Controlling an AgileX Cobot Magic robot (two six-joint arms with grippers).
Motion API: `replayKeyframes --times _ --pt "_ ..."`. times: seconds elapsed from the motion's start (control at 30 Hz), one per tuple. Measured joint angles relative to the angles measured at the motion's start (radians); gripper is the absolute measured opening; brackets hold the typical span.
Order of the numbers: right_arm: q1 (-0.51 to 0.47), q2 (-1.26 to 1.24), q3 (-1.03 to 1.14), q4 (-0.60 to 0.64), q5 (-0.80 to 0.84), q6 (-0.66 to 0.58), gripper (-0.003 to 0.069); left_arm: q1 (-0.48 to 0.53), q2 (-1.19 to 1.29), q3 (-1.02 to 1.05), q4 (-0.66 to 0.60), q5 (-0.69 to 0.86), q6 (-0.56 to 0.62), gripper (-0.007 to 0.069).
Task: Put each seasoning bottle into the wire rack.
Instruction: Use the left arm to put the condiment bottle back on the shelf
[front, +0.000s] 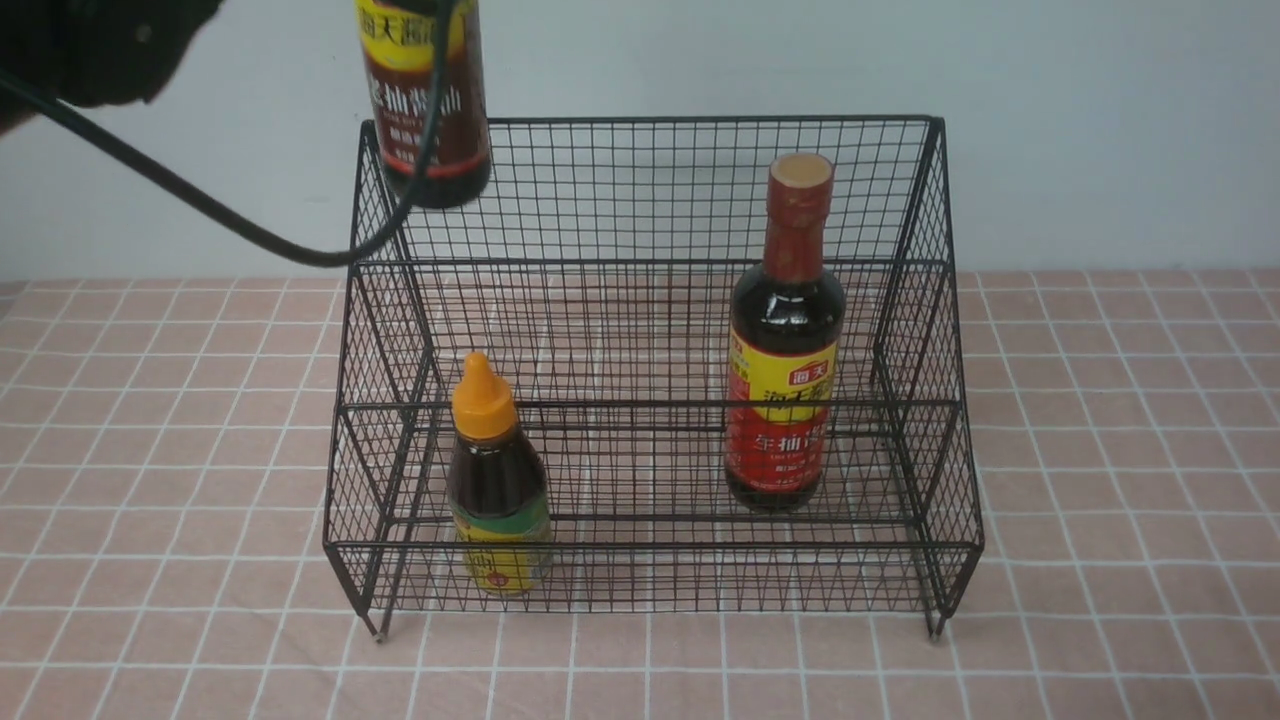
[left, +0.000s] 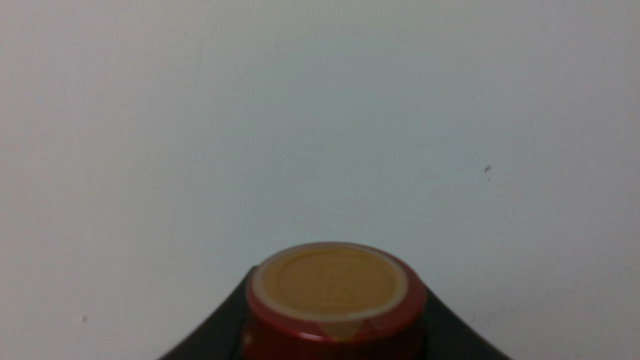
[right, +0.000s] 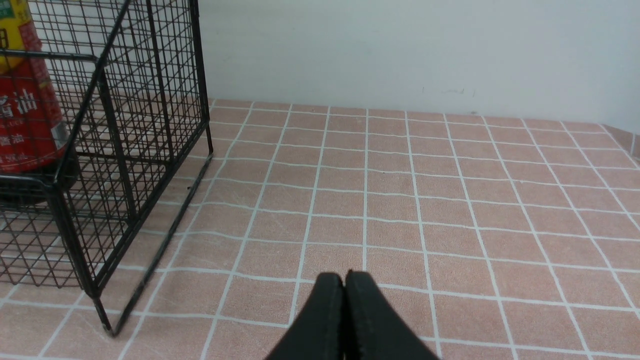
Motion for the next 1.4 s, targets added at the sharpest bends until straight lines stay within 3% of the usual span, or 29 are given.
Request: replayKeyframes --times 0.43,1.0,1.4 --pt "0.000 0.000 0.000 0.000 0.000 0.000 -0.0015 -0.002 0.038 0.003 -0.001 0.151 -0.001 0.0258" --pt "0.000 0.000 0.000 0.000 0.000 0.000 -0.0015 -0.002 0.079 0.004 -0.009 0.339 -0.167 0.0258" --pt "0.000 0.000 0.000 0.000 0.000 0.000 -0.0015 -0.002 0.118 0.002 -0.017 0.454 -0.176 0.0258"
